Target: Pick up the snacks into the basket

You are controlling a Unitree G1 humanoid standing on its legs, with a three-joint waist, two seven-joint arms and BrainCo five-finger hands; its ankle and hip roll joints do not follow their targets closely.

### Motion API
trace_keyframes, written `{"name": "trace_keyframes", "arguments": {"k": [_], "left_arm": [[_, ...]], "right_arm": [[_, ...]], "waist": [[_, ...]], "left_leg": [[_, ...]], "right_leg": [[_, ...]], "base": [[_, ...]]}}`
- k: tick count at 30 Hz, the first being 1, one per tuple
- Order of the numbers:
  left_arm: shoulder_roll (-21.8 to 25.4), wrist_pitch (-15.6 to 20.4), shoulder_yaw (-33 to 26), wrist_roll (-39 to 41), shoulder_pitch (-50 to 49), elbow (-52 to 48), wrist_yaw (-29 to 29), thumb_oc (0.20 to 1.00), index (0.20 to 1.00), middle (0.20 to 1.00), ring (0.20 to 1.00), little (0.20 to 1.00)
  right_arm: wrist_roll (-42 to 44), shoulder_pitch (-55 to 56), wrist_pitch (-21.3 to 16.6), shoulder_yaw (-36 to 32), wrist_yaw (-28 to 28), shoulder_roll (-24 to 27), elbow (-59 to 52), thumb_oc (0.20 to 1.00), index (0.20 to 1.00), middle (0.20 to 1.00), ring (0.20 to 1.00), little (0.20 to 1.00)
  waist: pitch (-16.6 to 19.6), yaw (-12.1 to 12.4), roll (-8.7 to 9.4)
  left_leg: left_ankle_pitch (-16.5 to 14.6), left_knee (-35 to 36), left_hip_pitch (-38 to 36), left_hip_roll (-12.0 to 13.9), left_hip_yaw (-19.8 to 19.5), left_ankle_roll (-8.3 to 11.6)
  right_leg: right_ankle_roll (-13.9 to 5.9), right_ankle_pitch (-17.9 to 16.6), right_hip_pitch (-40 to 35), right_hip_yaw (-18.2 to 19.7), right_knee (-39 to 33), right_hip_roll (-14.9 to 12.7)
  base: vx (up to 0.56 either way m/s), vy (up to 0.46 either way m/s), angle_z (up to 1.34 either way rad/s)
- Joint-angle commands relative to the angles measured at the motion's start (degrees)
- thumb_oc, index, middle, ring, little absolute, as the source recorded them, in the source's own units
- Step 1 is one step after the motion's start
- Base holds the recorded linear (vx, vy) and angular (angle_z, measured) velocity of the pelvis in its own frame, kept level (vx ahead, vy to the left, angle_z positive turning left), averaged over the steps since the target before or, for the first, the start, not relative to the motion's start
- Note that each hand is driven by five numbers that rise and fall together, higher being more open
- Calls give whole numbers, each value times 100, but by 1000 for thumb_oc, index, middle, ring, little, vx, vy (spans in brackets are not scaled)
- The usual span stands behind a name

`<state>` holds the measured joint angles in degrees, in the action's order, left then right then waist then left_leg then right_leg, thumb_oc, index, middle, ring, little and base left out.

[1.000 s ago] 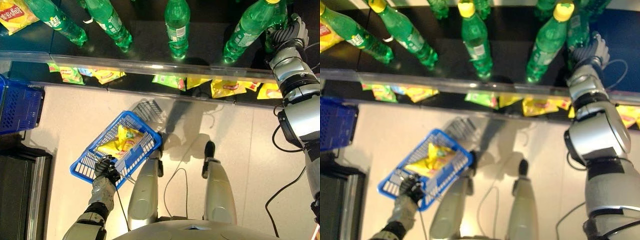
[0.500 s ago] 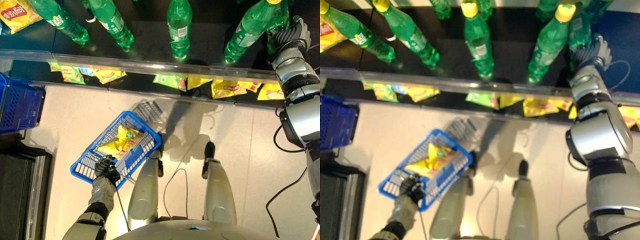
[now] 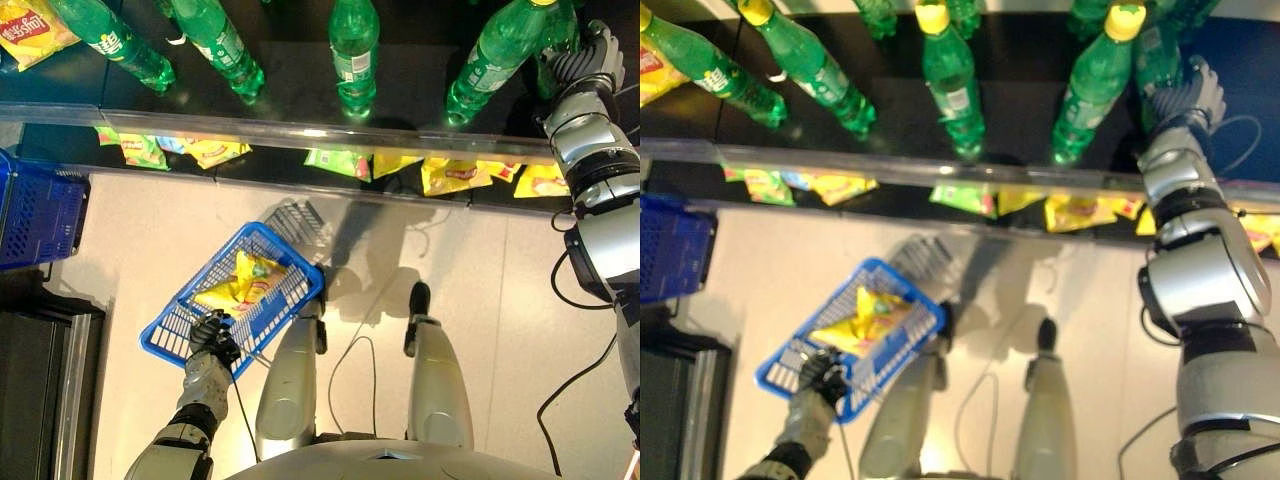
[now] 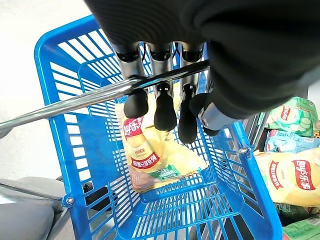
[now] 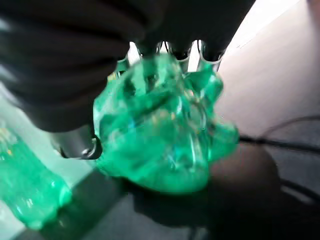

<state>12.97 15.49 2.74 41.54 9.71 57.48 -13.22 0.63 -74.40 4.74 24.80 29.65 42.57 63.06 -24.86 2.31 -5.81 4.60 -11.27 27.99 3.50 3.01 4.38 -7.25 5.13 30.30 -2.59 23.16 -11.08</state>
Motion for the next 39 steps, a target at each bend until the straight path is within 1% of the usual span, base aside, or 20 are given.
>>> {"name": "trace_keyframes", "arguments": {"k": [1, 2, 4, 5, 6, 7, 9, 16, 20, 27, 35, 39], "left_arm": [[377, 153, -241, -44, -190, 178, -233, 200, 200, 200, 200, 200], [383, 153, -235, -45, -194, 177, -235, 200, 200, 200, 200, 200], [344, 174, -327, -60, -185, 118, -256, 200, 200, 200, 200, 200], [358, 173, -316, -65, -195, 114, -260, 200, 200, 200, 200, 200], [338, 158, -374, -99, -193, 96, -268, 200, 200, 200, 200, 200], [338, 158, -374, -99, -193, 96, -268, 200, 200, 200, 200, 200], [325, 134, -453, -146, -210, 54, -260, 200, 200, 200, 200, 200], [324, 116, -579, -296, -237, -30, -219, 200, 200, 200, 200, 200], [346, 99, -577, -337, -255, -71, -182, 200, 200, 200, 200, 200], [329, 99, -582, -332, -256, -13, -149, 200, 200, 200, 200, 200], [367, 108, -685, -333, -302, -38, -149, 200, 200, 200, 200, 200], [395, 107, -670, -318, -309, -45, -127, 200, 200, 200, 200, 200]], "right_arm": [[-316, -507, -340, -196, 791, 611, -980, 200, 200, 200, 200, 200], [-325, -478, -328, -221, 791, 615, -1007, 200, 200, 200, 200, 200], [-490, -164, -330, -554, 934, 729, -1554, 200, 200, 200, 200, 200], [-510, -94, -306, -612, 934, 731, -1612, 200, 200, 200, 200, 200], [-633, 199, -296, -883, 1005, 770, -2014, 200, 200, 200, 200, 200], [-633, 199, -296, -883, 1005, 770, -2014, 200, 200, 200, 200, 200], [-857, 857, -251, -1421, 1049, 785, -2661, 200, 200, 200, 200, 200], [-1315, 1926, -162, -2171, 988, 673, -3376, 200, 200, 200, 200, 200], [-1376, 2050, -161, -2273, 929, 610, -3402, 200, 200, 200, 200, 200], [-1461, 2046, -195, -2198, 832, 510, -3315, 200, 200, 200, 200, 200], [-1606, 2136, -199, -2085, 649, 330, -3435, 200, 200, 200, 200, 200], [-1637, 2037, -173, -1963, 587, 257, -3310, 200, 200, 200, 200, 200]], "waist": [[8, -97, 344], [11, -91, 348], [18, -140, 324], [24, -127, 335], [34, -162, 331], [34, -162, 331], [64, -203, 341], [125, -258, 323], [158, -247, 318], [192, -233, 324], [137, -197, 379], [93, -170, 415]], "left_leg": [[-447, -393, -78, -237, -124, -205], [-449, -396, -78, -237, -125, -205], [-474, -420, -85, -231, -102, -211], [-478, -425, -87, -230, -103, -212], [-499, -458, -90, -225, -87, -218], [-499, -458, -90, -225, -87, -218], [-533, -490, -104, -211, -76, -226], [-576, -543, -128, -201, -48, -246], [-578, -562, -113, -196, -45, -253], [-573, -568, -76, -203, -51, -261], [-549, -557, -46, -222, -84, -270], [-527, -565, 20, -226, -93, -279]], "right_leg": [[91, -798, -153, 60, -640, 227], [91, -797, -153, 59, -638, 227], [91, -781, -159, 83, -621, 237], [91, -778, -162, 83, -616, 237], [97, -765, -155, 100, -598, 245], [97, -765, -155, 100, -598, 245], [103, -735, -151, 125, -557, 259], [98, -699, -140, 163, -497, 278], [92, -707, -128, 170, -506, 282], [96, -731, -109, 154, -518, 272], [83, -757, -108, 118, -543, 259], [78, -788, -73, 102, -568, 250]], "base": [[-2, -16, -4], [0, 0, 0], [0, 0, 0], [0, 0, 0], [0, 0, 0], [8, -20, -4], [11, -17, -4], [0, -9, -4], [1, -13, -7], [0, 0, 0], [0, 0, 0], [0, 0, 0]]}}
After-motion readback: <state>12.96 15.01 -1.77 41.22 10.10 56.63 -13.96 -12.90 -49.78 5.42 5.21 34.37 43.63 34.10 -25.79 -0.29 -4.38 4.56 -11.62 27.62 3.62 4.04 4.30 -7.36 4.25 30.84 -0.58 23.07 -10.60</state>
